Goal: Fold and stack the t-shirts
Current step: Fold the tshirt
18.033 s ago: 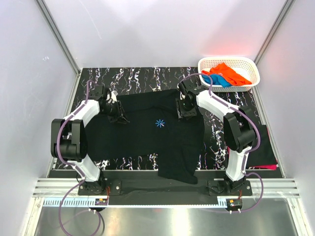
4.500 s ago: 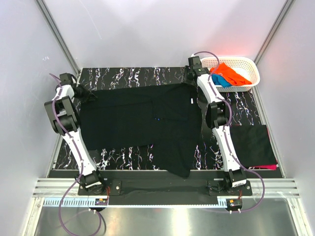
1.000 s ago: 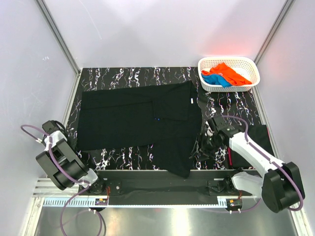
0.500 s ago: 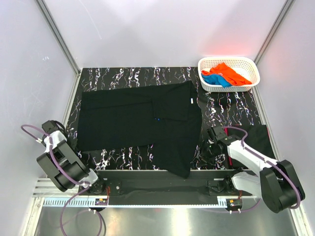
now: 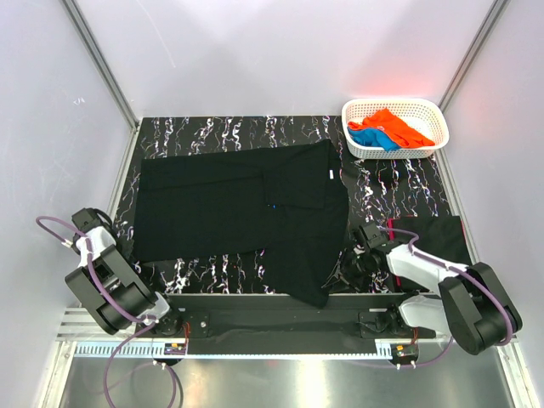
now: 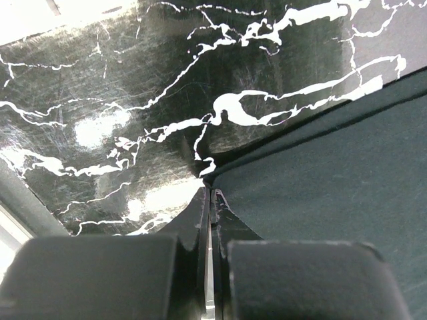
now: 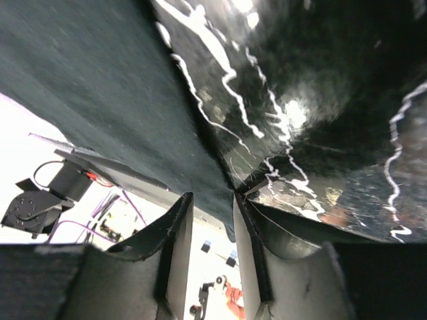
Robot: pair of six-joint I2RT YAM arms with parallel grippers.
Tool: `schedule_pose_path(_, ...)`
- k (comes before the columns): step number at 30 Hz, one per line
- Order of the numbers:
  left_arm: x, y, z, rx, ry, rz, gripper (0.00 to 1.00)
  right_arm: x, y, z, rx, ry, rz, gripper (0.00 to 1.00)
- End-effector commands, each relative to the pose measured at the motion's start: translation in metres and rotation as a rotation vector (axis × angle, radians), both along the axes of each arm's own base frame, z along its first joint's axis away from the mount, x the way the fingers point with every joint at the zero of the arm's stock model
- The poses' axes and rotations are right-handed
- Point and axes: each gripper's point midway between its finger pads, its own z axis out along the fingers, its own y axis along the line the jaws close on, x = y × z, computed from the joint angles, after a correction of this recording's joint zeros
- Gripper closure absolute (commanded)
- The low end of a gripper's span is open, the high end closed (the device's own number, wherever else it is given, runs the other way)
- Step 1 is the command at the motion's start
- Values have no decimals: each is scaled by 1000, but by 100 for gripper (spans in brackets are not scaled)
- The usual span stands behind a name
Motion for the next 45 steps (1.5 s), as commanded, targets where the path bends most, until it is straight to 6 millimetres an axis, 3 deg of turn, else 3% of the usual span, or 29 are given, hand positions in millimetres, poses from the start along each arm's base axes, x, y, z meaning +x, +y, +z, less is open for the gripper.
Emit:
schedule_pose_path(1, 3, 7, 10, 37, -19, 2, 100, -6, 4, -1, 14, 15, -15, 64)
schedule_pose_path(10, 5, 12, 13, 46, -19, 2, 100, -11, -2, 0, -25, 1, -11, 57)
schedule_pose_path(19, 4, 10, 13, 41, -8, -12, 100, 7, 13, -2, 35, -36, -12, 64)
schedule_pose_path(20, 4, 10, 14, 43, -11, -12, 100, 9, 14, 0, 42, -43, -9, 67)
schedule_pose_path(25, 5, 10, 16, 44, -15, -16, 100, 12, 18, 7, 70, -66, -6, 100)
schedule_pose_path(30, 2, 11, 19, 45, -2, -14, 100, 11, 17, 33, 96, -134, 6, 100)
schedule_pose_path(32, 0, 11, 22, 54, 3, -17, 100, 6, 6, 44, 43, -165, 15, 100)
schedule_pose_path(36, 0, 11, 30, 69, -4, -43, 100, 15, -1, 69, 20, -279, 14, 100)
schedule_pose_path(39, 1, 11, 37, 80, -22, -58, 100, 30, 2, 84, 13, -333, 25, 100)
schedule_pose_path(45, 20, 5, 54, 58, -115, -130, 100, 93, 12, 128, -52, -489, 61, 100)
